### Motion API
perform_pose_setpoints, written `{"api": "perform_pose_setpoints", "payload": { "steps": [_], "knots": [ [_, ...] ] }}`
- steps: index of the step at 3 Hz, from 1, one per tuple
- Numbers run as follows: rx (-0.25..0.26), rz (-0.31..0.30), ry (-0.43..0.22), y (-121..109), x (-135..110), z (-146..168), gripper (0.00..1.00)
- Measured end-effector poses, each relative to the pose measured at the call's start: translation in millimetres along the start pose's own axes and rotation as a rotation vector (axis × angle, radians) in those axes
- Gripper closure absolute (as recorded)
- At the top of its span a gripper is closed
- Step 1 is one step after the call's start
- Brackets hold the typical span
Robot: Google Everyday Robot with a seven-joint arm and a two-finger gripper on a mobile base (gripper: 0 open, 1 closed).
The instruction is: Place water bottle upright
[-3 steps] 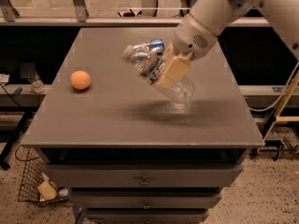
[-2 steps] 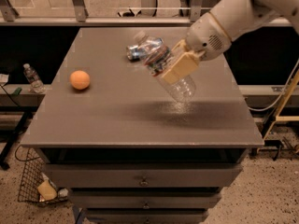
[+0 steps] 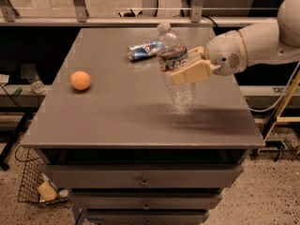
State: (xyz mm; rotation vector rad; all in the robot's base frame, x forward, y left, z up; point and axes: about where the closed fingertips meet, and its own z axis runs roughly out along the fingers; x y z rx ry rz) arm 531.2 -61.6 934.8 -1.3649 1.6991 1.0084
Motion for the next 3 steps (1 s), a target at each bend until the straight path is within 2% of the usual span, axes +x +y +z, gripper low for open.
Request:
{"api": "perform_pose_setpoints", "payload": {
  "steps": [1, 2, 3],
  "knots": [
    [0.069, -0.014, -0.134, 0.0, 1.9, -6.5, 1.00],
    [0.139, -0.054, -0.192, 0.9, 3.3, -9.9, 1.00],
    [0.201, -0.120, -0.197, 4.7, 4.4, -8.1, 1.00]
  ]
}}
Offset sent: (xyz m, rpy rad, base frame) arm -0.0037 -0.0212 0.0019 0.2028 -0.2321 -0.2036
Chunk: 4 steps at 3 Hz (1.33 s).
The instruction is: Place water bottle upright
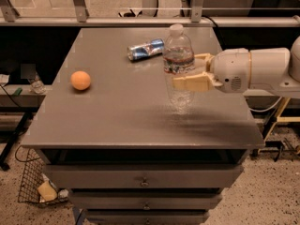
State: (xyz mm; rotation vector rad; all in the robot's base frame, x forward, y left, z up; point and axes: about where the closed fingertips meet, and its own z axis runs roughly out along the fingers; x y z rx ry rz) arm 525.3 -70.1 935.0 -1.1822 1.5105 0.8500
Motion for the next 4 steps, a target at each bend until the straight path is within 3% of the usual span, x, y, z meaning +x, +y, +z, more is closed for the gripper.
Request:
{"api": "perform_pose_setpoints", "payload": {
  "steps": [1, 2, 4],
  "knots": [
    [0.037, -0.044, -0.002, 4.1, 4.9, 3.3, 1.00],
    [0.060, -0.051, -0.008, 8.3, 15.8, 9.4, 1.00],
    [0.077, -0.017, -0.045, 13.1, 32.6, 19.3, 1.00]
  ]
}}
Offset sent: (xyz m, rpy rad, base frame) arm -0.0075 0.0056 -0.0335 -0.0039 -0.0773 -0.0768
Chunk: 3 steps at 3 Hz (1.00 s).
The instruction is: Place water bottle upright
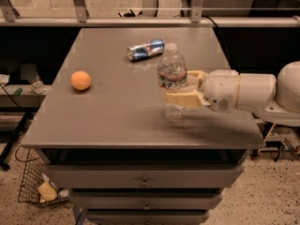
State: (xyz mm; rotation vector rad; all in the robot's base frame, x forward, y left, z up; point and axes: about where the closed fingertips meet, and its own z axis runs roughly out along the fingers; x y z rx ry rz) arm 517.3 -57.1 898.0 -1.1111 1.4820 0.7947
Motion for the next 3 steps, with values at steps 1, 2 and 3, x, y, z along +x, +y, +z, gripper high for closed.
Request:
{"api": "perform_pose_setpoints", "payload": {
  "steps": [1, 2, 3],
  "knots": [
    [0.005, 0.022, -0.011, 1.5, 6.6, 1.8, 1.00],
    [0.011, 0.050, -0.024, 2.1, 11.6, 2.1, 0.84],
    [0.007, 0.047, -0.024, 3.3, 10.3, 4.0, 0.60]
  ]
}}
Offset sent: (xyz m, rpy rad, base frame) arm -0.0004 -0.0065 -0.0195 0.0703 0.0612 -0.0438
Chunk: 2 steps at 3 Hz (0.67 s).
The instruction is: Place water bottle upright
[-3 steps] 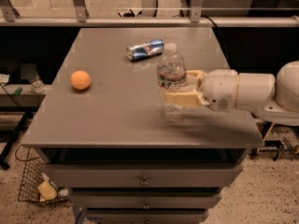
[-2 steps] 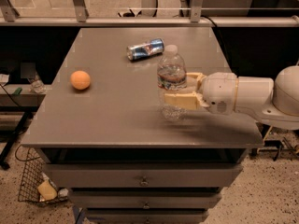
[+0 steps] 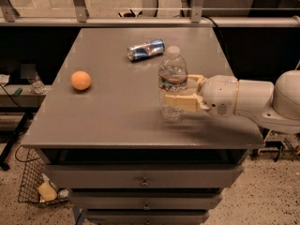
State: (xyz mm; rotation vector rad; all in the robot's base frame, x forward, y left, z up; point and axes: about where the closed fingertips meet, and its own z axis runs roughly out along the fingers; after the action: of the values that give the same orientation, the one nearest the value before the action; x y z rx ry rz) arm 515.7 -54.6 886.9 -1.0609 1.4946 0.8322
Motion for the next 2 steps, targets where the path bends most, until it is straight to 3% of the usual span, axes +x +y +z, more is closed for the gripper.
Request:
{"api": "perform_pose_setpoints", "payload": {
  "steps": [2],
  "knots": [
    [-0.008, -0.004, 0.000, 2.5, -2.2, 3.7, 0.15]
  ]
}}
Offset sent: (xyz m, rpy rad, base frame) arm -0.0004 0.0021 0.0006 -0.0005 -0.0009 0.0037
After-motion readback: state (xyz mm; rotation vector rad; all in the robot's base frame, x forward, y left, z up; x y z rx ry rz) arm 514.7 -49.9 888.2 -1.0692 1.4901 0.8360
